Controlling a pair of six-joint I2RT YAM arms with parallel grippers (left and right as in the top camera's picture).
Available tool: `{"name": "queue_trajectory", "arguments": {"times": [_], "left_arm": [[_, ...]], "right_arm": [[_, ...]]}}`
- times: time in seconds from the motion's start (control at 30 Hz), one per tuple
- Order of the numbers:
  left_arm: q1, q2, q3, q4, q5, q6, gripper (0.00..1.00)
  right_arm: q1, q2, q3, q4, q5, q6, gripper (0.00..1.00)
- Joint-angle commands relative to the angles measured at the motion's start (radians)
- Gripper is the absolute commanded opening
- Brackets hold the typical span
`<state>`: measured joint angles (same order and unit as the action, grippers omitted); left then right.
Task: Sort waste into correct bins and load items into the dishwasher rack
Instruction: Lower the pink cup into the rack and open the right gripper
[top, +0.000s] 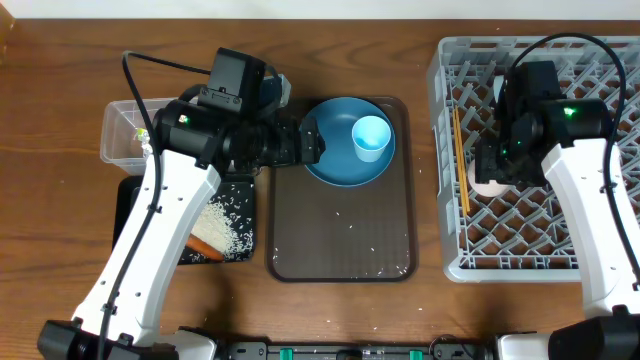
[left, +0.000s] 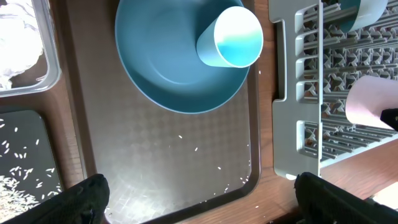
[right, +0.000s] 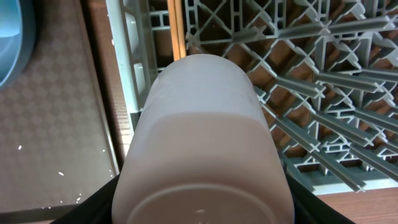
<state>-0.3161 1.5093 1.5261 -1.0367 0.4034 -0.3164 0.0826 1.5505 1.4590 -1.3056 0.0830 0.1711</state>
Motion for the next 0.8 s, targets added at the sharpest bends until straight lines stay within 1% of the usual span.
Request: {"name": "queue_trajectory", "arguments": {"times": [0.0,0.2,0.6,0.77], "left_arm": [[0.003,0.004,-0.003,-0.003,-0.016,0.006,0.98],[0.003,0.004,-0.003,-0.002,-0.016,0.006,0.98],[0.003,0.004,-0.003,-0.002,-0.016,0.006,0.98],[0.003,0.004,-0.003,-0.003,-0.016,0.006,0.98]], "right_arm": [[-0.018,0.006,0.016,0.008,0.01,-0.02,0.47],[-0.018,0.006,-0.02,0.032,0.011,-0.02,0.47],[-0.018,0.006,-0.173,0.143,0.026,-0.038,0.46],[-0.024,0.006,-0.232,0.201,0.026,-0.039,0.47]]}}
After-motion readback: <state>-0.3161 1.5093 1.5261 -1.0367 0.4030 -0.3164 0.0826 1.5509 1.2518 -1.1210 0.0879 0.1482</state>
